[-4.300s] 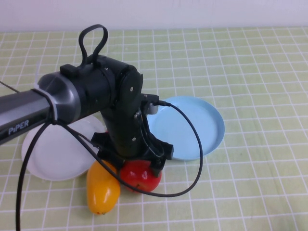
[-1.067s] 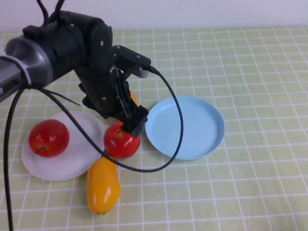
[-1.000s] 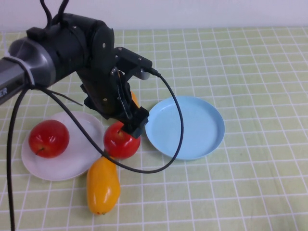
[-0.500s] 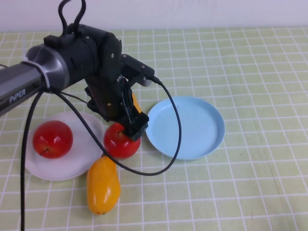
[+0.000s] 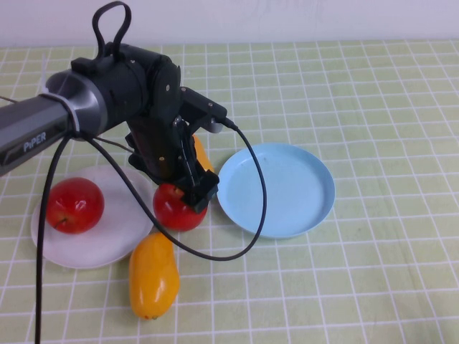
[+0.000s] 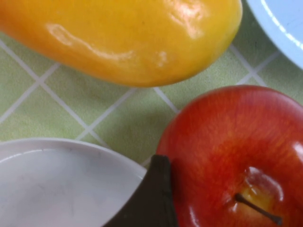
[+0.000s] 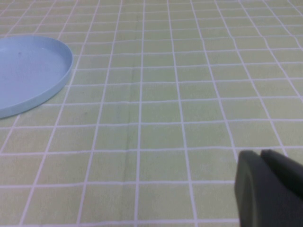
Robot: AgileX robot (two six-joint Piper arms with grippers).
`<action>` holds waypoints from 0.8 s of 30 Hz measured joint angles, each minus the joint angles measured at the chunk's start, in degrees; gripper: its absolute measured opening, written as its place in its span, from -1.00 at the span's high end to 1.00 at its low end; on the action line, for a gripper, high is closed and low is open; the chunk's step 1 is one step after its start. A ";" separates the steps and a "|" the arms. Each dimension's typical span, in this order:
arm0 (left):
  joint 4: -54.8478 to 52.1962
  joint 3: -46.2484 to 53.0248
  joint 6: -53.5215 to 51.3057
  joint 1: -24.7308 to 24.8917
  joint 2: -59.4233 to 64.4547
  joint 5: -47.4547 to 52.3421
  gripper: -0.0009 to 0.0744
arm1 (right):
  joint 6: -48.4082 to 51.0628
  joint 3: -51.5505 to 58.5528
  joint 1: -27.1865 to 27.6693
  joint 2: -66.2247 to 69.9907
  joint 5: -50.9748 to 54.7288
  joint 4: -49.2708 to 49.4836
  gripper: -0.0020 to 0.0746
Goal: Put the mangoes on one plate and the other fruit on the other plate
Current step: Put one type of fruit in the left plate
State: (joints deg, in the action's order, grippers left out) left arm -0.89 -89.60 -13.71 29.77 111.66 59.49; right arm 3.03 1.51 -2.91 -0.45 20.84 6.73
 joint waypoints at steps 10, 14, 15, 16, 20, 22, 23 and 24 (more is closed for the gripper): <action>0.11 -0.34 0.00 0.00 0.38 0.66 -0.56 | 0.00 0.00 0.00 0.00 0.00 0.00 0.99; 0.23 -0.43 0.00 0.00 -0.13 0.79 -0.56 | 0.00 0.00 0.00 0.00 0.00 0.00 0.99; 0.33 -0.43 0.00 0.00 -0.54 1.04 -0.56 | 0.00 0.00 0.00 0.00 0.00 0.00 0.99; 0.33 -0.43 0.00 0.00 -1.37 1.15 -0.56 | 0.00 0.00 0.00 0.00 0.00 0.00 0.99; 0.12 -0.43 0.25 0.00 -6.28 2.40 -0.56 | 0.00 0.00 0.00 0.00 0.00 0.00 0.99; -0.02 -0.43 1.30 -0.12 -8.57 4.02 -0.56 | 0.00 0.00 0.00 0.00 0.00 0.00 0.99; -0.02 -0.43 2.05 -0.39 -9.27 5.08 -0.56 | 0.00 0.00 0.00 0.00 0.00 0.00 0.99; -0.02 -0.43 2.80 -0.74 -9.58 6.18 -0.56 | 0.00 0.00 0.00 0.00 0.00 0.00 0.99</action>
State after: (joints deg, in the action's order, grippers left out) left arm -0.91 -90.03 -10.91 29.03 102.09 65.67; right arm 3.03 1.51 -2.91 -0.45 20.84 6.73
